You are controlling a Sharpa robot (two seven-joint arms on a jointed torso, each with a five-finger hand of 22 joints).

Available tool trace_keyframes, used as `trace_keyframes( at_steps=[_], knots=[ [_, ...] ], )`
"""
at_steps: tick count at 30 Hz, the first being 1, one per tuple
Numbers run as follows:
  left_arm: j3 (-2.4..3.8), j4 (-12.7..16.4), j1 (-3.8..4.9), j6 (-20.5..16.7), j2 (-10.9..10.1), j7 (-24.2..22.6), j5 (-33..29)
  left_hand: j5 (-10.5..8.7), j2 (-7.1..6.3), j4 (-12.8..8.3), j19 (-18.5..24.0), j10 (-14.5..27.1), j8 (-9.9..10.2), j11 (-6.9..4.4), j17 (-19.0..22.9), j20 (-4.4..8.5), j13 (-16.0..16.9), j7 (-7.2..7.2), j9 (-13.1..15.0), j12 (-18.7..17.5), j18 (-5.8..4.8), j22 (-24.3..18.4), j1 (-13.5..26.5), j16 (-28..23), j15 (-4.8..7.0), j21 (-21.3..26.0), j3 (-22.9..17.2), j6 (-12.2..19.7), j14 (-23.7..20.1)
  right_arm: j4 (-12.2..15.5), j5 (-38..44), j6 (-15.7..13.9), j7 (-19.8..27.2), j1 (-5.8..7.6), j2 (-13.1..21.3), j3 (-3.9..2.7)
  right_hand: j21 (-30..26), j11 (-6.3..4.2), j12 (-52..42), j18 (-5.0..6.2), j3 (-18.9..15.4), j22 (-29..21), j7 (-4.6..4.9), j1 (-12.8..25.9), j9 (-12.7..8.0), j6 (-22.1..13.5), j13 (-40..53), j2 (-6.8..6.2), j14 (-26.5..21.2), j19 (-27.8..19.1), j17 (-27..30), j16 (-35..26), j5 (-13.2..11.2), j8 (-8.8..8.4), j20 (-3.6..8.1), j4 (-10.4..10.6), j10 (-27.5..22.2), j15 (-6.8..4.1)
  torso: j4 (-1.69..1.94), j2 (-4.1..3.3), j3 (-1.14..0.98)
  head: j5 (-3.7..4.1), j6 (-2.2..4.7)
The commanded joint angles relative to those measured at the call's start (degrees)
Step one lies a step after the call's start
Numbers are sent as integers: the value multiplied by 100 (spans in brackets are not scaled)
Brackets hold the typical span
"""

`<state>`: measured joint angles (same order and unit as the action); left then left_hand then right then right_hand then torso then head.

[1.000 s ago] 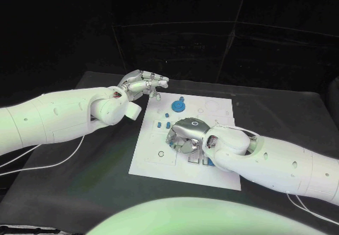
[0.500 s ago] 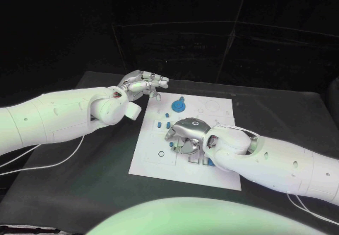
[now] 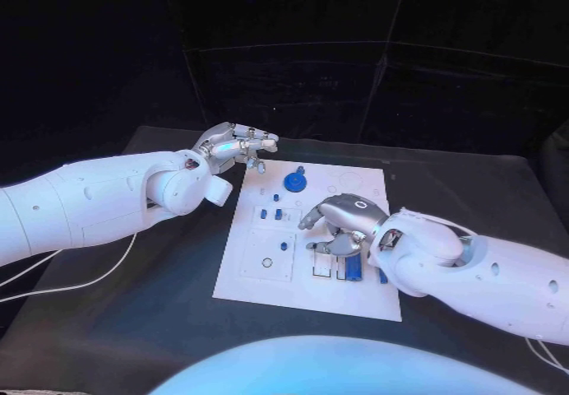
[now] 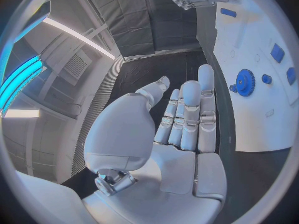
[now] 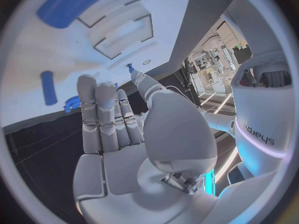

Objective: Assemble the parts on the task board

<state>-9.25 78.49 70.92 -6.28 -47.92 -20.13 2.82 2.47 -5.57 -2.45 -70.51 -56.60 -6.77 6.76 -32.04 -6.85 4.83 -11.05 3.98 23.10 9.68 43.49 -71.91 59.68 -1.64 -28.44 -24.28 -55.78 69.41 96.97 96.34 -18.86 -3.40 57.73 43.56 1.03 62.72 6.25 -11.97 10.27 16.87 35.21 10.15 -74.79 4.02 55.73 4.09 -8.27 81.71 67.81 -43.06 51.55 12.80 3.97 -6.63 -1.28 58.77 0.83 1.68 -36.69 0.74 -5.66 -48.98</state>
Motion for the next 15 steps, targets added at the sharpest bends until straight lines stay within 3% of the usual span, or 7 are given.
trace_keyframes(
  at_steps=[1,4,8,10,15],
  knots=[
    [4,-4,10,76,-5,-11,-23,35,34,0,-1,56,-29,-2,7,-34,-6,0,-6,21,69,-9,20,-13,-5,26,19,24,-48,136,-667,-146,-177,182,312,-53,34,-8,-14,-84,-70,54,-9,15,-2,47,-24,14,52,60,-29,39,31,16,2,-6,15,-6,-25,26,1,46,42],
    [3,-20,9,74,-5,-13,-23,35,34,0,-1,56,-29,-2,7,-34,-6,0,-6,21,69,-9,20,-13,-5,26,19,24,-48,161,-635,99,-387,317,572,-79,-43,-24,47,-69,-236,-75,-60,37,-20,-30,-44,-44,15,12,104,-72,30,-27,12,20,-167,-23,-39,30,1,79,98],
    [3,-49,8,66,8,-22,-23,35,36,-7,2,61,-33,-1,29,-35,-7,0,-6,27,69,-17,10,-24,-7,35,19,27,-63,107,-584,322,-548,391,764,-90,-284,-29,55,-17,-599,-438,-62,11,-28,-216,-36,-83,-119,-174,418,-348,42,-40,12,108,-354,-12,-40,44,4,104,143],
    [2,-57,8,65,12,-26,-23,35,36,-7,2,61,-33,-1,29,-35,-7,0,-6,27,69,-17,10,-24,-7,35,19,27,-63,64,-574,395,-590,413,827,-93,-350,-27,11,-8,-820,-513,-62,-99,-21,-255,-32,-34,-146,-204,511,-414,53,-31,7,182,-408,-8,-25,38,4,120,165],
    [2,-77,7,62,27,-32,-23,35,36,-7,2,61,-33,-1,29,-35,-7,0,-6,27,69,-17,10,-24,-7,35,19,27,-63,-66,-539,494,-602,437,818,-96,-365,-29,-30,-8,-915,-520,-70,-215,-17,-263,-32,35,-140,-192,532,-414,66,-28,9,220,-431,-13,-37,34,-6,125,176]
  ],
)
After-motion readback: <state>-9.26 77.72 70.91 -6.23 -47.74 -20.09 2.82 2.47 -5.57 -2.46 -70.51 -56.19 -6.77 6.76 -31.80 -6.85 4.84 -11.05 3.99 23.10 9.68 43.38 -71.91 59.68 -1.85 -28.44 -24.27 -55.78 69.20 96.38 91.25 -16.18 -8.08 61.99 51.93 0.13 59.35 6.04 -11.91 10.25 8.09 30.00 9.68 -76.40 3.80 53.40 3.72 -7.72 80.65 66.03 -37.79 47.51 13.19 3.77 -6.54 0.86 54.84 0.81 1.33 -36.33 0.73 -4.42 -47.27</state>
